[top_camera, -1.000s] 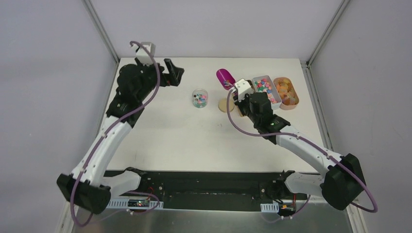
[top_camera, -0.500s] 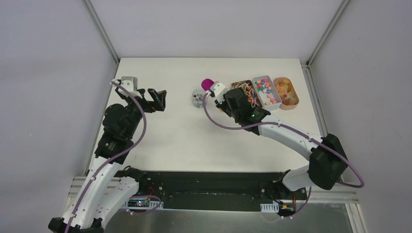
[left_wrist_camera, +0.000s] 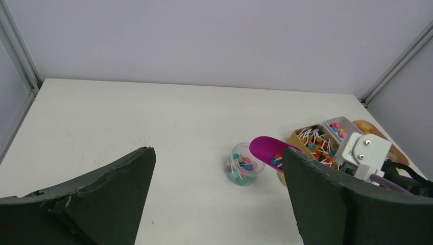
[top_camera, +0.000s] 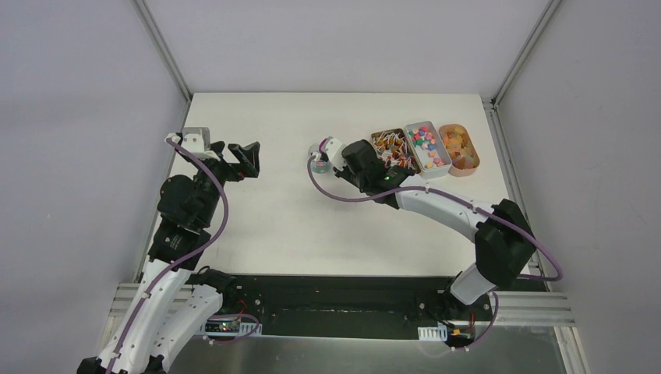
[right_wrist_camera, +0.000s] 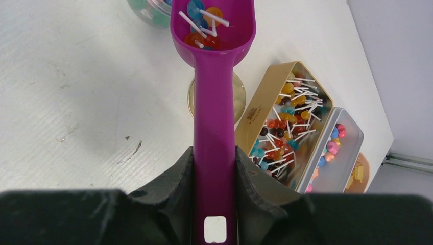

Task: Pack the candies
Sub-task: Place the fake candies in the packing bottle.

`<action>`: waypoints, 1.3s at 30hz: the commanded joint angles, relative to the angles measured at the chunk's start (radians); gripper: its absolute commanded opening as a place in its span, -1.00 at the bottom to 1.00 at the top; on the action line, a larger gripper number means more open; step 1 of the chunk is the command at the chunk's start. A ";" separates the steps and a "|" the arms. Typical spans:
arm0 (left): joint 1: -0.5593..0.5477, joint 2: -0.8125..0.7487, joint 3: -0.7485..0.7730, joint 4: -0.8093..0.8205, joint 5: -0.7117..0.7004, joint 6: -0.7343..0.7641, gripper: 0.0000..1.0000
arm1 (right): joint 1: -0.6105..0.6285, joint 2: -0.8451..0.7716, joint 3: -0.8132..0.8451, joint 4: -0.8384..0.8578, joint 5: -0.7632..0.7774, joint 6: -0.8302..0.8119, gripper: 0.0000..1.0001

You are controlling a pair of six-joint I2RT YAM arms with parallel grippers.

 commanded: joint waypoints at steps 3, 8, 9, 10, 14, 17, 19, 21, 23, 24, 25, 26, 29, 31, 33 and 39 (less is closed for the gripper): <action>0.008 -0.011 -0.007 0.039 -0.029 0.027 0.98 | 0.028 0.048 0.103 -0.058 0.073 -0.043 -1.00; 0.008 -0.012 -0.005 0.039 -0.027 0.028 0.98 | 0.056 0.071 0.126 -0.086 0.144 -0.066 -1.00; 0.008 -0.013 -0.006 0.039 -0.027 0.026 0.98 | 0.057 0.074 0.130 -0.091 0.148 -0.068 -1.00; 0.007 -0.013 -0.006 0.039 -0.026 0.025 0.98 | 0.059 0.077 0.136 -0.098 0.153 -0.069 -1.00; 0.007 -0.014 -0.006 0.038 -0.027 0.027 0.98 | 0.066 0.090 0.149 -0.117 0.172 -0.074 -1.00; 0.008 -0.017 -0.007 0.039 -0.029 0.028 0.98 | 0.071 0.101 0.164 -0.133 0.191 -0.083 -1.00; 0.008 -0.020 -0.008 0.039 -0.033 0.029 0.98 | 0.078 0.109 0.175 -0.142 0.208 -0.093 -1.00; 0.008 -0.024 -0.009 0.039 -0.037 0.030 0.98 | 0.088 0.119 0.185 -0.153 0.232 -0.103 -1.00; 0.007 -0.030 -0.012 0.039 -0.043 0.031 0.98 | 0.095 0.123 0.191 -0.159 0.249 -0.112 -1.00; 0.007 -0.032 -0.012 0.039 -0.045 0.031 0.98 | 0.099 0.124 0.191 -0.161 0.254 -0.115 -1.00; 0.007 -0.034 -0.012 0.039 -0.045 0.031 0.98 | 0.102 0.124 0.193 -0.161 0.259 -0.119 -1.00; 0.006 -0.035 -0.012 0.039 -0.048 0.031 0.98 | 0.104 0.125 0.195 -0.164 0.264 -0.121 -1.00; 0.007 -0.035 -0.014 0.039 -0.051 0.032 0.98 | 0.114 0.133 0.199 -0.168 0.288 -0.135 -1.00; 0.007 -0.037 -0.015 0.038 -0.054 0.033 0.98 | 0.122 0.137 0.200 -0.168 0.308 -0.144 -1.00; 0.007 -0.040 -0.016 0.039 -0.056 0.034 0.98 | 0.131 0.135 0.196 -0.160 0.318 -0.153 -1.00; 0.007 -0.042 -0.016 0.039 -0.059 0.033 0.98 | 0.156 0.138 0.184 -0.135 0.385 -0.202 -1.00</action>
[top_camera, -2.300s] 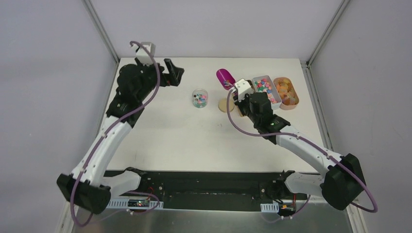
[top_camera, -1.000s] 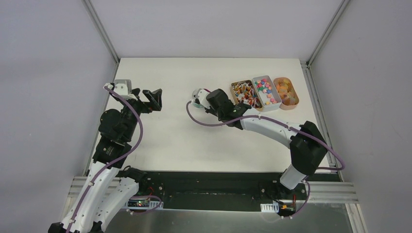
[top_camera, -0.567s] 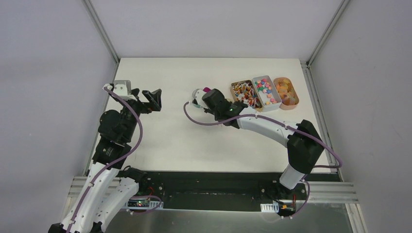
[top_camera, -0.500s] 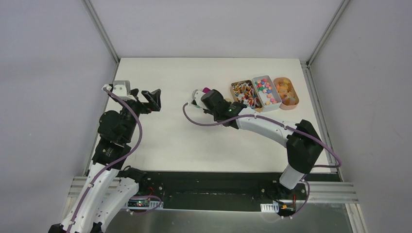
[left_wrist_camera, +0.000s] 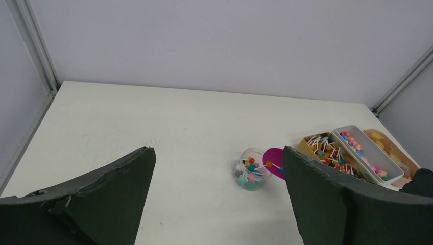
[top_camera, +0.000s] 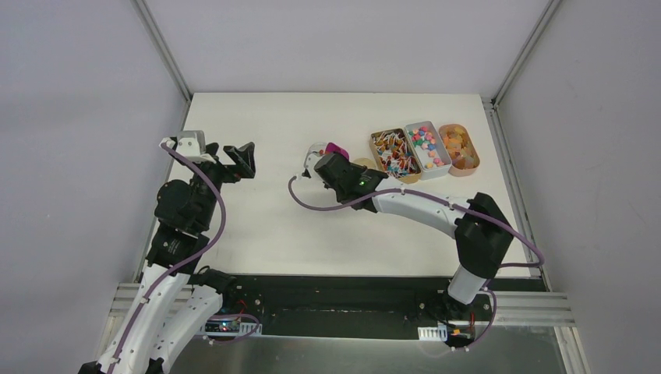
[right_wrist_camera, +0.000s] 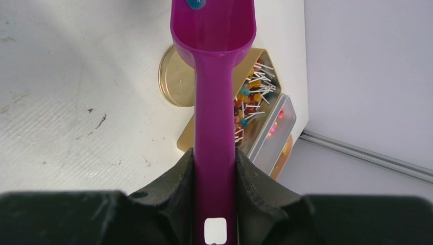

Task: Pack the candies
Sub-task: Place the fake candies in the packing bottle.

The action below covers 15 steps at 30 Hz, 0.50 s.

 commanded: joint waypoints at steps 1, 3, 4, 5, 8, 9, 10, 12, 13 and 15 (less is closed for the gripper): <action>0.007 -0.009 -0.003 0.038 -0.012 0.015 0.98 | 0.026 -0.001 0.035 0.045 0.099 -0.061 -1.00; 0.006 -0.010 -0.004 0.038 -0.013 0.016 0.98 | 0.031 0.007 0.038 0.052 0.118 -0.083 -1.00; 0.007 -0.013 -0.004 0.039 -0.013 0.016 0.98 | 0.034 0.009 0.040 0.054 0.126 -0.091 -1.00; 0.007 -0.014 -0.004 0.039 -0.014 0.016 0.98 | 0.036 0.013 0.042 0.055 0.131 -0.097 -1.00; 0.007 -0.015 -0.004 0.039 -0.016 0.015 0.98 | 0.047 0.022 0.046 0.061 0.139 -0.117 -1.00; 0.007 -0.015 -0.005 0.038 -0.017 0.016 0.98 | 0.050 0.026 0.046 0.060 0.144 -0.123 -1.00; 0.007 -0.016 -0.006 0.039 -0.017 0.017 0.98 | 0.052 0.030 0.048 0.061 0.151 -0.129 -1.00; 0.007 -0.016 -0.006 0.039 -0.018 0.017 0.98 | 0.056 0.040 0.051 0.059 0.167 -0.140 -1.00; 0.007 -0.016 -0.006 0.038 -0.019 0.016 0.98 | 0.059 0.043 0.052 0.061 0.170 -0.145 -1.00; 0.007 -0.015 -0.006 0.038 -0.020 0.018 0.98 | 0.062 0.046 0.052 0.068 0.179 -0.157 -1.00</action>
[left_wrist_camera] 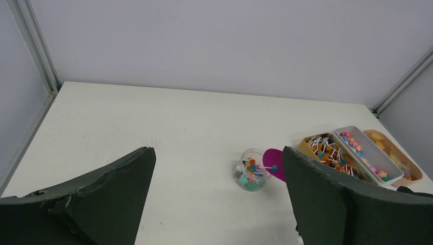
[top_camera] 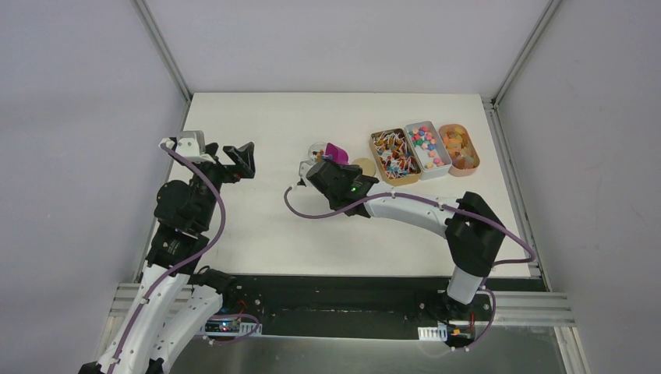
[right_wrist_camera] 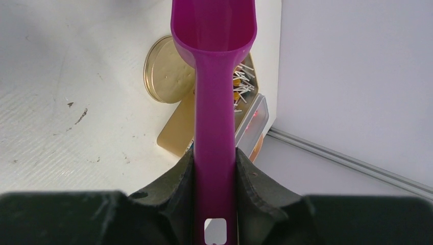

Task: Pack the candies
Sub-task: Place the fake candies in the packing bottle.

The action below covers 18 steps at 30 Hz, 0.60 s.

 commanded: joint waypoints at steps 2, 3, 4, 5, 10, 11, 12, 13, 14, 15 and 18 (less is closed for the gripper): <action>0.007 -0.014 -0.006 0.039 -0.018 0.016 0.98 | 0.016 0.008 0.048 0.054 0.073 -0.056 -1.00; 0.007 -0.014 -0.006 0.039 -0.018 0.016 0.99 | 0.017 0.010 0.046 0.059 0.077 -0.061 -1.00; 0.007 -0.014 -0.006 0.039 -0.019 0.016 0.99 | 0.017 0.009 0.040 0.068 0.080 -0.067 -1.00; 0.007 -0.014 -0.007 0.039 -0.021 0.016 0.98 | 0.016 0.009 0.035 0.077 0.080 -0.073 -1.00; 0.007 -0.016 -0.010 0.039 -0.027 0.016 0.98 | 0.019 -0.001 0.030 0.086 0.082 -0.074 -1.00; 0.007 -0.016 -0.010 0.039 -0.027 0.017 0.98 | 0.020 -0.006 0.030 0.087 0.080 -0.073 -1.00; 0.007 -0.013 -0.009 0.039 -0.029 0.016 0.98 | 0.020 -0.012 0.030 0.089 0.076 -0.070 -1.00; 0.007 -0.011 -0.009 0.039 -0.029 0.016 0.98 | 0.019 -0.018 0.029 0.089 0.071 -0.067 -1.00; 0.007 -0.011 -0.009 0.039 -0.030 0.016 0.98 | 0.019 -0.027 0.029 0.088 0.069 -0.065 -1.00; 0.007 -0.009 -0.009 0.039 -0.031 0.015 0.98 | 0.019 -0.034 0.028 0.086 0.066 -0.061 -1.00; 0.007 -0.006 -0.017 0.039 -0.071 -0.007 0.98 | 0.019 -0.072 0.015 0.078 0.042 -0.039 -1.00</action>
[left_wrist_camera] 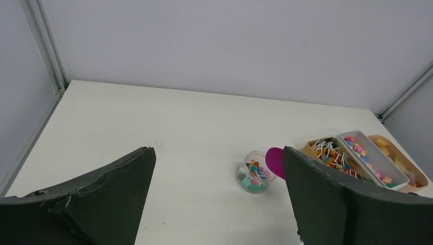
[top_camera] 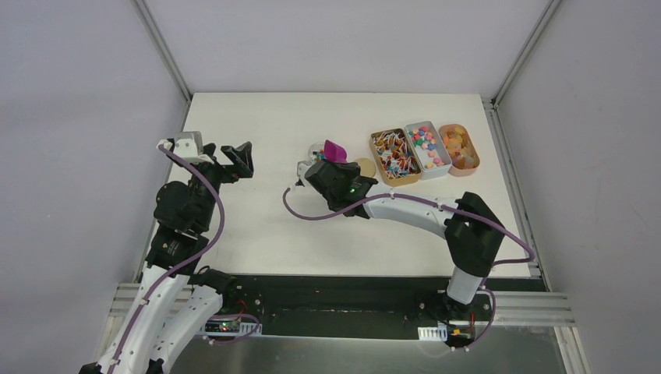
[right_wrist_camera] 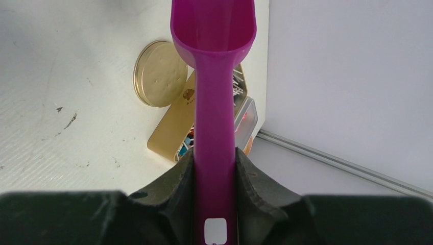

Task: Pack the candies
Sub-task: Place the fake candies in the packing bottle, then scoop the fake candies from the storage box.

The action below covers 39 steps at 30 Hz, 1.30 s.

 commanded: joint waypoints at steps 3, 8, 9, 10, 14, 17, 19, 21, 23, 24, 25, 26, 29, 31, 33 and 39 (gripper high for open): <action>0.006 0.009 -0.028 0.048 -0.118 -0.035 0.98 | 0.000 -0.131 -0.005 0.027 -0.032 0.058 -1.00; 0.006 0.030 -0.029 0.048 -0.117 -0.042 0.98 | -0.041 -0.191 -0.043 -0.001 -0.085 0.142 -1.00; 0.007 0.034 -0.029 0.048 -0.113 -0.045 0.98 | -0.053 -0.203 -0.051 -0.006 -0.099 0.160 -1.00; 0.007 0.037 -0.028 0.048 -0.106 -0.049 0.98 | -0.065 -0.215 -0.061 -0.006 -0.108 0.174 -1.00; 0.007 0.065 -0.009 0.049 0.003 -0.052 0.98 | -0.133 -0.274 -0.063 -0.051 -0.194 0.258 -1.00; 0.007 0.117 0.026 0.048 0.101 -0.069 0.98 | -0.190 -0.318 -0.036 -0.100 -0.246 0.346 -1.00; 0.007 0.182 0.055 0.038 0.146 -0.087 0.97 | -0.243 -0.336 -0.012 -0.152 -0.288 0.394 -1.00; 0.007 0.245 0.090 0.017 0.195 -0.110 0.93 | -0.284 -0.341 0.010 -0.203 -0.317 0.430 -1.00; 0.007 0.305 0.119 0.010 0.232 -0.137 0.89 | -0.323 -0.335 0.029 -0.256 -0.347 0.465 -1.00; 0.007 0.334 0.130 0.013 0.262 -0.157 0.87 | -0.342 -0.329 0.040 -0.284 -0.361 0.485 -1.00; 0.007 0.363 0.139 0.020 0.286 -0.167 0.86 | -0.362 -0.321 0.053 -0.316 -0.373 0.509 -1.00; 0.007 0.398 0.149 0.032 0.306 -0.176 0.84 | -0.380 -0.312 0.069 -0.349 -0.389 0.531 -1.00; 0.007 0.516 0.190 0.071 0.347 -0.206 0.77 | -0.432 -0.284 0.108 -0.426 -0.414 0.592 -1.00; 0.007 0.604 0.231 0.088 0.375 -0.223 0.69 | -0.454 -0.267 0.130 -0.475 -0.421 0.618 -1.00; 0.007 0.696 0.281 0.102 0.414 -0.244 0.60 | -0.478 -0.250 0.149 -0.508 -0.442 0.636 -1.00; -0.023 0.969 0.444 0.172 0.468 -0.282 0.42 | -0.511 -0.171 0.214 -0.616 -0.452 0.672 -1.00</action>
